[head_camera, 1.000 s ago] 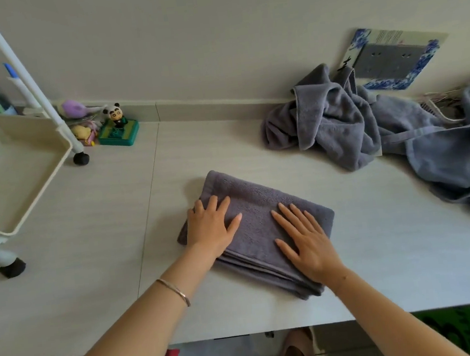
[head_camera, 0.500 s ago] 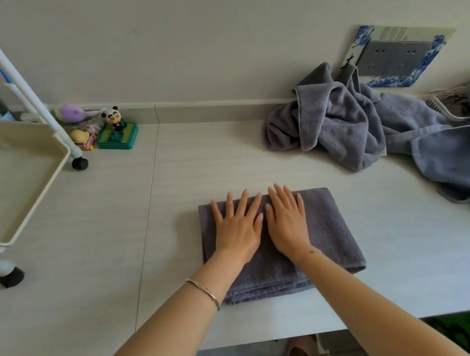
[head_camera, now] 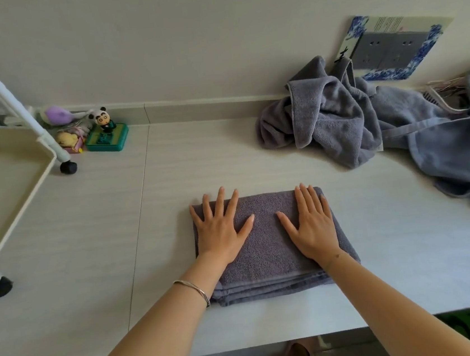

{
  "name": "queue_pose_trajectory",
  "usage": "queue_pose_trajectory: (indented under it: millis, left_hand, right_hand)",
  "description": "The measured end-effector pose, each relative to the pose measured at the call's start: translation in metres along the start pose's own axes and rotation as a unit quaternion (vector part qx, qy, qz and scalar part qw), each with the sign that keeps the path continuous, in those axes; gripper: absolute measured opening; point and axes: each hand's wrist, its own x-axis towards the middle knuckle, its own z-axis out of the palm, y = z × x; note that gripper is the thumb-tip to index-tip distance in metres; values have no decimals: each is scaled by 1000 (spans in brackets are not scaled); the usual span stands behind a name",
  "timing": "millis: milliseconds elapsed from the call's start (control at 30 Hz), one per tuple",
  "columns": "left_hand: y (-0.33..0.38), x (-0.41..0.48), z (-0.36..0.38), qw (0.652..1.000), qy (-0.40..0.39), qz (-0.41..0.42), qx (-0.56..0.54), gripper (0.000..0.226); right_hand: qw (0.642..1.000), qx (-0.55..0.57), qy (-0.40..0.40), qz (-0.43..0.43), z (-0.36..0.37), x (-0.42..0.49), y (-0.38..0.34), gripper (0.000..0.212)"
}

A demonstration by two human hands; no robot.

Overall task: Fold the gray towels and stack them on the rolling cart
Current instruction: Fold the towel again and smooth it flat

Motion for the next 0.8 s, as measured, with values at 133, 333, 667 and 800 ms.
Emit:
queue_pose_trajectory:
  millis: [133, 333, 667, 800]
  left_hand:
    - [-3, -2, -2, 1000, -1, -15, -4, 88]
    - [0, -33, -9, 998, 58, 36, 9, 87]
    - [-12, -75, 19, 997, 23, 67, -7, 68]
    - [-11, -77, 9, 997, 30, 35, -64, 78]
  right_hand:
    - [995, 37, -14, 91, -3, 3, 13, 92]
    - [993, 81, 32, 77, -28, -12, 13, 71]
    - [999, 34, -3, -13, 1, -73, -18, 71]
    - [996, 75, 42, -2, -17, -68, -11, 73]
